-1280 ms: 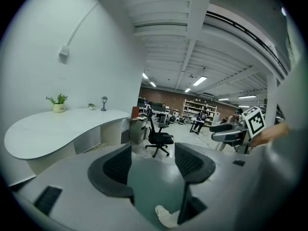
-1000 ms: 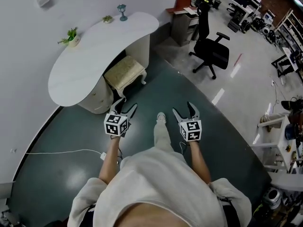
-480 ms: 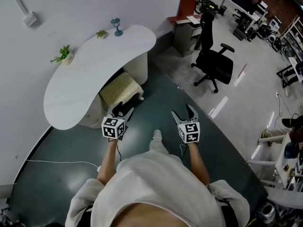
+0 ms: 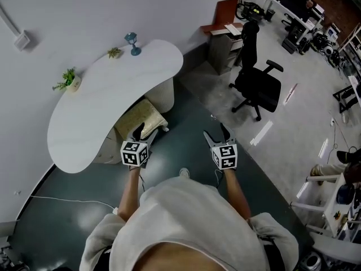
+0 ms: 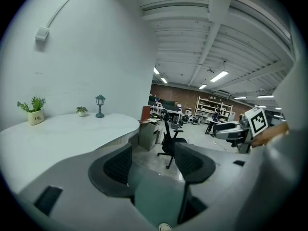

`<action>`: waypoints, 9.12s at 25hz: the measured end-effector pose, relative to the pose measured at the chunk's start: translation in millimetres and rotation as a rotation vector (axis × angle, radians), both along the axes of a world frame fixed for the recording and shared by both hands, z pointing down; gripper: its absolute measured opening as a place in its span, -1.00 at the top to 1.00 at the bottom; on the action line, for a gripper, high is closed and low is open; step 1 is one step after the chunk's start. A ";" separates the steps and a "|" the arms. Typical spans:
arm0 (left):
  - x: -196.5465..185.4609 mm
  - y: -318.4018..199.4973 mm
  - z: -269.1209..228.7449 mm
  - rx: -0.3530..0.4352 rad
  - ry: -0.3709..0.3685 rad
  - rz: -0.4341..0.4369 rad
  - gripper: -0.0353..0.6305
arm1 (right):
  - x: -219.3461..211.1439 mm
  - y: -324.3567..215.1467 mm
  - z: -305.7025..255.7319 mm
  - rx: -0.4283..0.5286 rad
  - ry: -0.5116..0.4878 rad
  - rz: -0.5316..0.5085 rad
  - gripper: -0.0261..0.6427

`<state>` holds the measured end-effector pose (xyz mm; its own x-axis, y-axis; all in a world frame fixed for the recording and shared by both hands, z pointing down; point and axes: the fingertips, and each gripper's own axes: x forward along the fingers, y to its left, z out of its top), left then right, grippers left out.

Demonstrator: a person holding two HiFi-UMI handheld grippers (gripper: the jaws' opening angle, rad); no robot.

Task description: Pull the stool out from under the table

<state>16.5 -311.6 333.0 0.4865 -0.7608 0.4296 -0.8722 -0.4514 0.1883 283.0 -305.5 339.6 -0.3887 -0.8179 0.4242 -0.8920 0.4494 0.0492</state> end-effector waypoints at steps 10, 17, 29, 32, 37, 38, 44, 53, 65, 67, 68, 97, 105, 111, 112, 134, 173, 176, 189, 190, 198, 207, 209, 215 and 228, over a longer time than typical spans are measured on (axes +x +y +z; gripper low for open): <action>-32.3 -35.3 16.1 -0.034 -0.007 -0.110 0.07 | -39.4 -71.9 10.0 -0.019 0.009 -0.129 -0.01; -103.6 10.8 26.1 -0.067 0.005 -0.281 0.07 | -134.2 -67.3 18.9 -0.053 0.007 -0.328 -0.01; -198.1 112.3 63.8 -0.134 0.035 -0.420 0.07 | -249.7 -18.7 41.5 -0.128 0.026 -0.493 -0.01; -205.1 124.9 83.0 -0.162 0.042 -0.421 0.07 | -257.1 -9.1 56.7 -0.151 0.046 -0.506 -0.01; -204.3 132.5 115.1 -0.200 0.044 -0.437 0.07 | -250.0 -1.0 93.0 -0.198 0.092 -0.544 -0.01; -204.1 132.3 121.2 -0.206 0.045 -0.443 0.07 | -248.6 -3.5 100.4 -0.206 0.101 -0.551 -0.01; -200.5 112.8 160.1 -0.228 0.028 -0.506 0.07 | -241.6 -42.5 148.4 -0.233 0.118 -0.593 -0.02; -186.1 84.2 227.3 -0.265 0.021 -0.654 0.07 | -225.4 -95.6 222.9 -0.256 0.103 -0.706 -0.07; -188.6 65.3 380.8 -0.317 -0.019 -0.669 0.07 | -218.4 -135.7 382.4 -0.301 0.122 -0.674 -0.22; -193.1 61.8 408.2 -0.319 -0.029 -0.666 0.07 | -221.6 -138.4 412.5 -0.307 0.130 -0.673 -0.23; -195.8 59.5 421.0 -0.318 -0.034 -0.666 0.07 | -223.3 -140.2 427.3 -0.309 0.135 -0.675 -0.24; -263.6 -11.2 665.8 -0.331 -0.132 -0.709 -0.03 | -303.5 -229.6 677.1 -0.294 0.211 -0.680 -0.23; -273.3 -26.1 664.4 -0.319 -0.157 -0.702 -0.02 | -302.3 -233.2 679.9 -0.281 0.243 -0.691 0.18; -272.6 -24.1 666.3 -0.328 -0.152 -0.697 -0.02 | -300.9 -231.9 681.8 -0.291 0.251 -0.680 0.19; -271.2 -23.0 666.1 -0.330 -0.152 -0.695 -0.02 | -299.8 -231.3 681.9 -0.293 0.252 -0.680 0.19; -177.3 77.9 669.5 -0.383 -0.157 -0.691 0.00 | -212.3 -138.1 684.0 -0.317 0.280 -0.707 0.19; -94.5 189.8 670.1 -0.376 -0.212 -0.687 0.09 | -125.2 -27.0 681.7 -0.328 0.308 -0.708 0.20; -70.6 209.2 669.8 -0.381 -0.207 -0.692 0.09 | -104.0 -10.4 681.3 -0.333 0.321 -0.718 0.19; -54.3 225.7 668.9 -0.424 -0.199 -0.669 0.09 | -84.0 9.8 680.2 -0.376 0.353 -0.716 0.19; -55.2 226.2 668.7 -0.427 -0.202 -0.664 0.09 | -83.2 11.7 680.1 -0.379 0.352 -0.712 0.19; -57.1 224.6 666.5 -0.438 -0.187 -0.644 0.09 | -82.4 15.1 676.6 -0.398 0.334 -0.692 0.17; -49.9 237.3 658.8 -0.543 -0.120 -0.629 0.08 | -54.7 30.5 673.2 -0.512 0.392 -0.645 0.22; -47.0 245.9 650.5 -0.569 -0.109 -0.629 0.08 | -44.8 37.6 665.3 -0.541 0.407 -0.620 0.31; -43.5 262.5 618.5 -0.626 -0.079 -0.678 0.45 | -32.8 50.9 628.0 -0.575 0.428 -0.571 0.71; -40.0 245.8 506.1 -0.605 -0.016 -0.686 0.85 | -52.2 57.6 521.3 -0.607 0.403 -0.596 0.93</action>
<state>-23.5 -65.9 839.1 0.0014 -0.5242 0.8516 -0.9171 0.3387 0.2100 230.8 -247.9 861.0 -0.4031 -0.1259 0.9064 -0.4734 0.8764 -0.0888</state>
